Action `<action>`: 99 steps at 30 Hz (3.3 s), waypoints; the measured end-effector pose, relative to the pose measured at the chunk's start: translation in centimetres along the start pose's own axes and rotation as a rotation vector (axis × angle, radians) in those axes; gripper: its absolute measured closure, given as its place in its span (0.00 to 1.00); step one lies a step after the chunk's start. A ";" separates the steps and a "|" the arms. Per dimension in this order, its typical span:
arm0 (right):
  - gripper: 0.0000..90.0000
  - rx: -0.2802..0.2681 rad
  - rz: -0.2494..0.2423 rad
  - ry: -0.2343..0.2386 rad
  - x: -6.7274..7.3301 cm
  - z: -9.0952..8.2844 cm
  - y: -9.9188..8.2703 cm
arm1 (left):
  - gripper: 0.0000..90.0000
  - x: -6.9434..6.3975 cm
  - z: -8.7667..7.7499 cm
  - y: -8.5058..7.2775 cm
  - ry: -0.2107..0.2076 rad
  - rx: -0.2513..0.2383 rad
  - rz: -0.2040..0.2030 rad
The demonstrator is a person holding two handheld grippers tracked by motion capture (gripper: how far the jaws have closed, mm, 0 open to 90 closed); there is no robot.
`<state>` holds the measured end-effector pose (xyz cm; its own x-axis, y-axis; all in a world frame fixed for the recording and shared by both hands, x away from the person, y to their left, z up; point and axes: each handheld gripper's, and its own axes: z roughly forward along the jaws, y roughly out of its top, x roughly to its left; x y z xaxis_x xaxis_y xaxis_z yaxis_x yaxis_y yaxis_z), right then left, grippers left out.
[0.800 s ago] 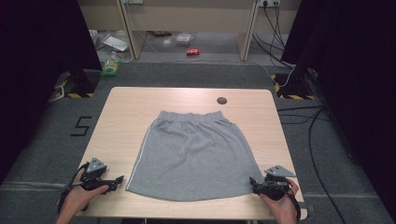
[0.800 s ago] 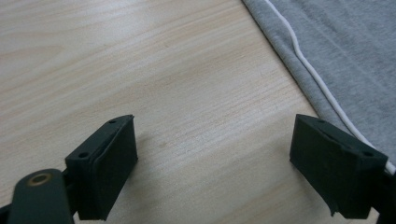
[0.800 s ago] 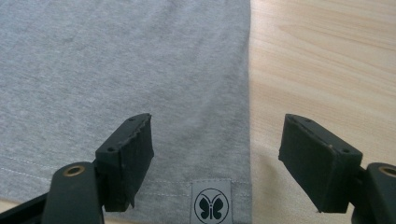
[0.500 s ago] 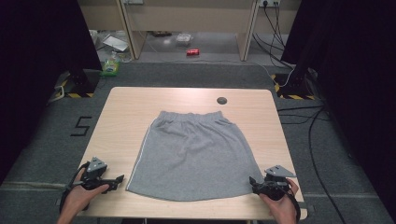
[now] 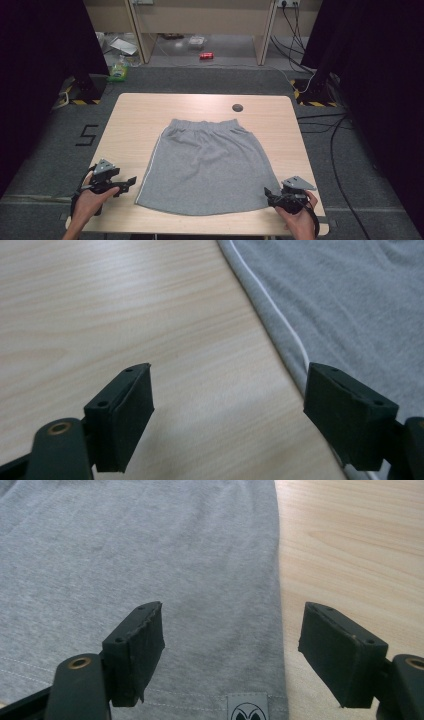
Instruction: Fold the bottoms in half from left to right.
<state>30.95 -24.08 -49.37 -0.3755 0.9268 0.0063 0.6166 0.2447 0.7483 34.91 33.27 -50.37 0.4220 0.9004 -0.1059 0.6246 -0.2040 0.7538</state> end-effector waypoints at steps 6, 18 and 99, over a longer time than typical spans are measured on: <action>0.29 -0.010 0.012 0.005 0.0 0.0 0.1 | 0.25 0.3 1.1 1.8 -0.021 -0.023 -0.024; 0.29 -0.013 0.011 0.009 0.2 0.1 0.1 | 0.31 0.4 3.7 6.2 -0.049 -0.042 -0.051; 0.29 -0.033 -0.043 0.063 2.1 0.4 0.8 | 0.80 -2.2 20.5 18.5 0.078 0.200 0.002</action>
<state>30.98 -21.82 -49.05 -0.4448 0.8955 0.0148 0.5759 0.2733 0.7705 59.04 19.67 -49.53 0.3757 0.9255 -0.0481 0.7451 -0.2708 0.6096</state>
